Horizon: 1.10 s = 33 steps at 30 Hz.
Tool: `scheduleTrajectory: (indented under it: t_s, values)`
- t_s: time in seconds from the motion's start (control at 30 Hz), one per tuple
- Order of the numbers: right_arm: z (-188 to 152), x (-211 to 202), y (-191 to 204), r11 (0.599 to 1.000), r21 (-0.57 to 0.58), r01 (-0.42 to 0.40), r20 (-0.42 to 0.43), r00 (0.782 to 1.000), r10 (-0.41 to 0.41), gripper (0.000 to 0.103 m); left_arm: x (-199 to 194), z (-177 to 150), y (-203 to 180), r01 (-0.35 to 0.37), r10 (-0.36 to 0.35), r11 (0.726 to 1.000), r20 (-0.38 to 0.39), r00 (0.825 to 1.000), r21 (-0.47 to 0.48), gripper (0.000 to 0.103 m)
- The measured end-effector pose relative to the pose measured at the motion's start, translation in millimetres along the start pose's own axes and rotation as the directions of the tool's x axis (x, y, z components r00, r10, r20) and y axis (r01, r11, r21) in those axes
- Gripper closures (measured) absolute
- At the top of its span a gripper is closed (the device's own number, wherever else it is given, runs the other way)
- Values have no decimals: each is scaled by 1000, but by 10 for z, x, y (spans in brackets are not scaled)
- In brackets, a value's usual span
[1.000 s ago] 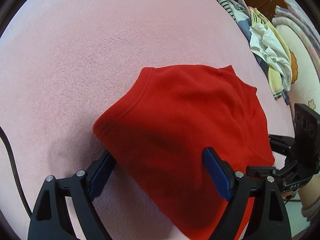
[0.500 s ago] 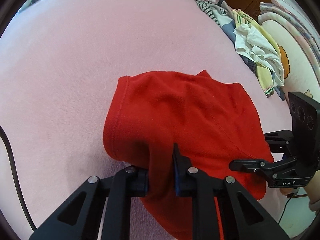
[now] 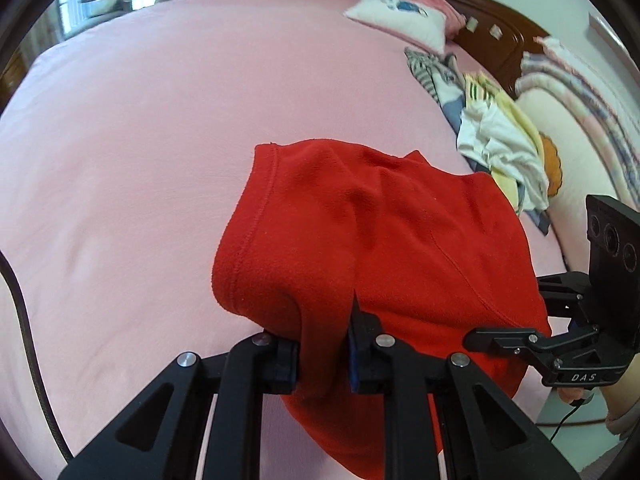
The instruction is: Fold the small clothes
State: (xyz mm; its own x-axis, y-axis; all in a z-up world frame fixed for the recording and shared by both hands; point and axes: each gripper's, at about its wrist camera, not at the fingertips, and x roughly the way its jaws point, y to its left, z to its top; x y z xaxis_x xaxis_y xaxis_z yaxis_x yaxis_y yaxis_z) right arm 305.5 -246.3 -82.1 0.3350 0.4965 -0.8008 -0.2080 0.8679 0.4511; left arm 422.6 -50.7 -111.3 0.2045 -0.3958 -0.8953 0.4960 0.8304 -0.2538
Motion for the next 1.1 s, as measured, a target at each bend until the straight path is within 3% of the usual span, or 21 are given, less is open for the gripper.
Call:
scheduleTrajectory:
  t_s: [0.17, 0.3, 0.43, 0.6, 0.87, 1.1]
  values:
    - [81, -205, 618, 997, -79, -27, 2, 1000, 27, 80, -743, -256, 175, -47, 50, 997, 48, 998, -60, 88]
    - [145, -205, 1186, 990, -119, -70, 4, 997, 71, 80, -1380, -549, 545, -74, 84, 992, 98, 992, -102, 88]
    - [238, 103, 1868, 984, -149, -102, 5, 995, 104, 80, -1918, -886, 1165, -115, 130, 985, 121, 984, -128, 88]
    - [237, 751, 2713, 976, -149, -156, -7, 988, 157, 80, -2309, -1243, 2148, -176, 188, 975, 78, 979, -136, 88]
    - [451, 2189, 3549, 984, -75, -164, -25, 986, 163, 80, -2109, -1542, 3775, -235, 233, 968, -28, 972, -88, 88]
    - [679, 3107, 3696, 995, -2, -103, -20, 994, 103, 80, -1461, -1383, 4479, -242, 237, 966, -68, 969, -86, 88]
